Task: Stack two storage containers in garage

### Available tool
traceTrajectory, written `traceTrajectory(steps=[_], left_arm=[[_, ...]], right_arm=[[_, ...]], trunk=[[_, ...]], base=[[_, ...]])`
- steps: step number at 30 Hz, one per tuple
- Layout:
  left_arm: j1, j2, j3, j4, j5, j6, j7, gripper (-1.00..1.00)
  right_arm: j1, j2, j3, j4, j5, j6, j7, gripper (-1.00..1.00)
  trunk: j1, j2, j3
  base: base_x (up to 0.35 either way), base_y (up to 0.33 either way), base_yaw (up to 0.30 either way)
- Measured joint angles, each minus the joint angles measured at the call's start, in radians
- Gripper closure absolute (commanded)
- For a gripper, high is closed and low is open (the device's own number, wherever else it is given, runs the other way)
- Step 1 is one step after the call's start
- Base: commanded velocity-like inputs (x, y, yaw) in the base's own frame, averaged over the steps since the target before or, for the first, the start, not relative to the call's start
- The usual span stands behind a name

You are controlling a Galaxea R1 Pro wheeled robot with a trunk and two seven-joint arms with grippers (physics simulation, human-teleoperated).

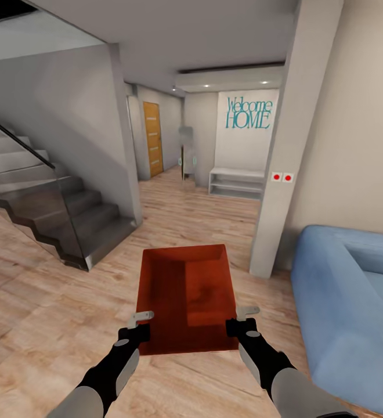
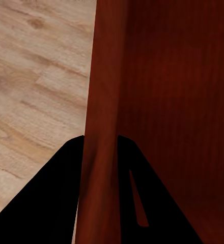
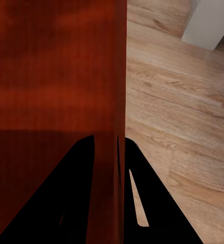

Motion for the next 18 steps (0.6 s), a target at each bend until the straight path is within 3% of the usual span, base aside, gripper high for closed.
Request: traceTrajectory(steps=[18], left_arm=[[0.0,0.0,0.0,0.0,0.0,-0.001,0.0,1.0]], right_arm=[[0.0,0.0,0.0,0.0,0.0,-0.001,0.0,1.0]], trunk=[[0.0,0.0,0.0]], base=[[0.323,0.0,0.0]])
